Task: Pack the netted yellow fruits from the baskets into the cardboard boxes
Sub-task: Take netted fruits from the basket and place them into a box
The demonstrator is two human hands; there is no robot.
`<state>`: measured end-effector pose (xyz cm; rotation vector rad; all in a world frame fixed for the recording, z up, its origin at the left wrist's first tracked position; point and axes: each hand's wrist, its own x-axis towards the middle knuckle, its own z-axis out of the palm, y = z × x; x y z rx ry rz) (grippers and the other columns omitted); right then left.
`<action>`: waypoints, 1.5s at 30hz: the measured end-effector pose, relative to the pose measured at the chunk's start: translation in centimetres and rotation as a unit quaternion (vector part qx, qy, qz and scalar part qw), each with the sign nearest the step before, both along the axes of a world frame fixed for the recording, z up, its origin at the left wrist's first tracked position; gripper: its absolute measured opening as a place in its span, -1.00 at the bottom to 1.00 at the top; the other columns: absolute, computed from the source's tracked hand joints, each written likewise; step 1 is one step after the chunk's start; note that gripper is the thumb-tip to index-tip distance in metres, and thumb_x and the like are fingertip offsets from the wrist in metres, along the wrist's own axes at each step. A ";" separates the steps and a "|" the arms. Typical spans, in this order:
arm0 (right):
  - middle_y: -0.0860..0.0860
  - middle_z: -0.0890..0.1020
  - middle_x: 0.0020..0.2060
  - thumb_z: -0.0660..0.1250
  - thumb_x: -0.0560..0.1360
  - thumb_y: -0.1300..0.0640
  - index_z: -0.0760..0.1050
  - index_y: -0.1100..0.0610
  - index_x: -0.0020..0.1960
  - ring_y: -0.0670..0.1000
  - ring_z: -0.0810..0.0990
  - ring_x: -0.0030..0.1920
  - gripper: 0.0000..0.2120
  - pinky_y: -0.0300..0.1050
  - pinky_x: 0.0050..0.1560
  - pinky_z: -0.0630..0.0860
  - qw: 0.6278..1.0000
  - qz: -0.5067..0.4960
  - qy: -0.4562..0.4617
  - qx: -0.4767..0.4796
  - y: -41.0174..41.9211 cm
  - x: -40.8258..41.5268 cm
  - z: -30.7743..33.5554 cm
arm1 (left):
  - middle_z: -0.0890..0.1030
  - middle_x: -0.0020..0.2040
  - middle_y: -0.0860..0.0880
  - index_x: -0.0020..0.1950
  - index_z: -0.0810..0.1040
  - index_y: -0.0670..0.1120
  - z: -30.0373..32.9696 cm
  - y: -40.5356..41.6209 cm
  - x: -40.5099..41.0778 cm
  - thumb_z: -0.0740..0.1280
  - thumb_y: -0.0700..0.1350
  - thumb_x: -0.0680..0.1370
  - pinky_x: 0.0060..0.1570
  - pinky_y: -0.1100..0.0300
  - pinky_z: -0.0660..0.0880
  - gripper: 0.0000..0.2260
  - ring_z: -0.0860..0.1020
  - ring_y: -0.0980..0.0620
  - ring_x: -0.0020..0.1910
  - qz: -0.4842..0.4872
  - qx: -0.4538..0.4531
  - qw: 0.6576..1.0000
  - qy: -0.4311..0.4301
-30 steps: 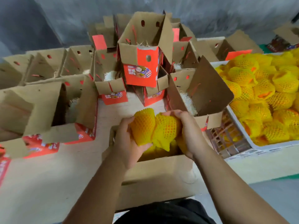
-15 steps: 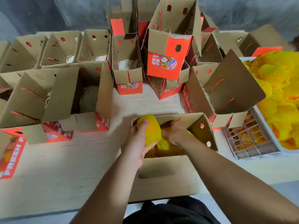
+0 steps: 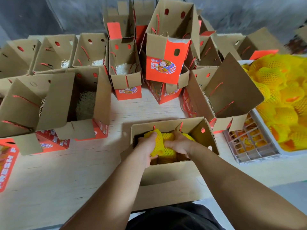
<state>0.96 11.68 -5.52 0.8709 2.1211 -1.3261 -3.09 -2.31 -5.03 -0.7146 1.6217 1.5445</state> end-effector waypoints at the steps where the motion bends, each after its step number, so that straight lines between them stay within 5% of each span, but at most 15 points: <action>1: 0.08 0.50 0.37 0.46 0.50 0.04 0.27 0.08 0.55 0.10 0.47 0.32 -0.30 -0.15 0.14 0.40 1.000 -0.021 0.012 0.003 0.1 0.1 -0.1 | 0.55 0.36 -0.15 0.48 0.37 -0.08 0.0 0.2 0.0 0.35 0.16 0.64 0.14 -0.09 0.60 -0.49 0.58 -0.20 0.26 0.001 -0.005 1.000 0.005; 5: 0.14 0.50 0.40 0.48 0.52 0.05 0.30 0.16 0.54 0.13 0.50 0.34 -0.33 -0.13 0.17 0.43 0.991 -0.114 0.064 0.002 0.0 -0.2 -0.4 | 0.44 0.47 -0.15 0.54 0.27 -0.06 0.3 0.8 -0.1 0.41 0.10 0.59 0.34 -0.05 0.46 -0.40 0.49 -0.19 0.34 0.054 -0.074 0.994 0.053; 8: 0.19 0.32 0.45 0.40 0.56 -0.08 0.26 0.04 0.58 0.19 0.47 0.28 -0.34 -0.12 0.11 0.43 0.996 -0.045 0.012 0.077 -0.4 -0.4 -0.5 | 0.41 0.46 -0.14 0.55 0.25 -0.02 1.0 1.4 0.1 0.43 0.08 0.54 0.35 -0.06 0.45 -0.36 0.45 -0.21 0.36 0.073 -0.092 0.991 0.070; 11: 0.19 0.27 0.45 0.38 0.55 -0.12 0.24 0.00 0.58 0.20 0.45 0.30 -0.33 -0.15 0.06 0.40 0.994 -0.004 -0.002 0.111 -0.6 -0.6 -0.7 | 0.41 0.30 -0.07 0.37 0.37 0.06 1.5 2.1 1.6 0.34 -0.01 0.57 0.24 0.04 0.44 -0.62 0.42 -0.12 0.27 0.001 -0.129 0.971 0.200; 13: 0.16 0.38 0.45 0.45 0.51 -0.03 0.25 0.07 0.57 0.19 0.49 0.31 -0.28 -0.07 0.13 0.51 0.995 -0.016 0.016 0.093 -0.5 -0.7 -0.9 | 0.52 0.17 -0.02 0.17 0.49 0.08 1.4 1.4 2.3 0.28 -0.07 0.61 0.14 0.12 0.45 -0.85 0.50 -0.06 0.16 -0.143 -0.147 0.933 0.296; 16: 0.14 0.47 0.41 0.53 0.47 -0.01 0.12 0.13 0.61 0.17 0.52 0.29 -0.13 0.00 0.22 0.52 0.998 -0.022 0.007 0.062 -0.4 -0.4 -0.9 | 0.64 0.03 0.01 0.08 0.55 0.10 1.3 0.0 2.2 0.21 -0.08 0.64 -0.06 0.18 0.49 -0.86 0.59 -0.01 -0.04 -0.358 -0.184 0.867 0.294; 19: 0.10 0.45 0.44 0.50 0.47 -0.15 0.11 0.11 0.59 0.16 0.47 0.39 -0.12 0.04 0.35 0.47 0.998 -0.031 0.019 0.059 0.4 -0.2 -0.8 | 0.64 0.21 -0.05 0.23 0.59 0.06 1.9 -0.4 1.2 0.19 -0.09 0.65 0.14 0.08 0.53 -0.76 0.59 -0.10 0.16 -0.407 -0.245 0.810 0.343; 22: 0.06 0.49 0.39 0.46 0.52 -0.12 0.21 0.08 0.52 0.13 0.49 0.36 -0.28 -0.01 0.34 0.45 0.997 -0.021 0.042 0.067 1.3 0.0 -0.2 | 0.40 0.48 -0.03 0.44 0.49 0.02 1.9 -1.3 1.1 0.18 -0.20 0.64 0.47 -0.06 0.31 -0.61 0.28 -0.15 0.46 -0.475 -0.357 0.701 0.394; 24: 0.03 0.54 0.28 0.45 0.53 -0.07 0.25 0.05 0.45 0.11 0.53 0.27 -0.39 -0.08 0.20 0.43 0.995 0.009 0.051 0.088 1.5 0.1 0.2 | 0.27 0.46 -0.07 0.50 0.41 0.03 1.9 -1.8 1.7 0.18 -0.27 0.60 0.49 -0.03 0.25 -0.53 0.20 -0.16 0.45 -0.495 -0.423 0.647 0.395; 27: 0.01 0.55 0.11 0.45 0.52 -0.01 0.23 0.03 0.42 0.09 0.55 0.10 -0.41 -0.12 0.05 0.39 0.990 0.063 0.046 0.122 1.1 0.4 0.7 | 0.31 0.35 -0.10 0.48 0.38 0.05 2.4 -1.3 2.4 0.22 -0.22 0.61 0.36 0.01 0.34 -0.56 0.30 -0.15 0.32 -0.462 -0.461 0.612 0.447; 32: 0.09 0.59 0.10 0.41 0.54 -0.03 0.26 0.09 0.34 0.14 0.57 0.05 -0.50 -0.08 -0.01 0.44 0.975 0.121 0.024 0.182 1.0 0.3 1.6 | 0.61 0.21 0.01 0.27 0.53 0.06 3.5 -0.4 2.1 0.28 0.03 0.65 0.05 0.01 0.58 -0.79 0.60 -0.09 0.16 -0.445 -0.343 0.718 0.411; 39: 0.04 0.53 0.00 0.40 0.55 -0.01 0.35 0.06 0.33 0.15 0.58 0.12 -0.57 -0.13 -0.04 0.37 0.968 0.180 0.033 0.171 1.2 1.0 1.7 | 0.68 0.07 -0.06 0.13 0.61 0.02 2.2 -0.8 2.8 0.23 0.05 0.64 -0.13 0.12 0.45 -0.79 0.61 -0.14 0.02 -0.512 -0.332 0.727 0.317; 42: 0.07 0.62 0.12 0.36 0.58 -0.02 0.40 0.05 0.31 0.16 0.59 0.19 -0.64 -0.10 0.05 0.46 0.958 0.206 0.058 0.193 1.5 1.2 2.6 | 0.69 0.05 0.00 0.13 0.61 0.05 2.7 -0.9 2.8 0.22 0.04 0.65 -0.14 0.13 0.49 -0.80 0.58 -0.05 -0.07 -0.496 -0.322 0.727 0.347; 45: 0.01 0.65 0.00 0.34 0.57 0.03 0.47 0.03 0.19 0.14 0.62 0.10 -0.78 -0.05 0.10 0.53 0.960 0.184 0.116 0.174 2.4 1.9 4.3 | 0.70 0.12 0.08 0.17 0.61 0.10 4.1 0.7 2.9 0.26 -0.03 0.65 0.06 0.08 0.59 -0.82 0.64 0.04 0.07 -0.397 -0.237 0.785 0.414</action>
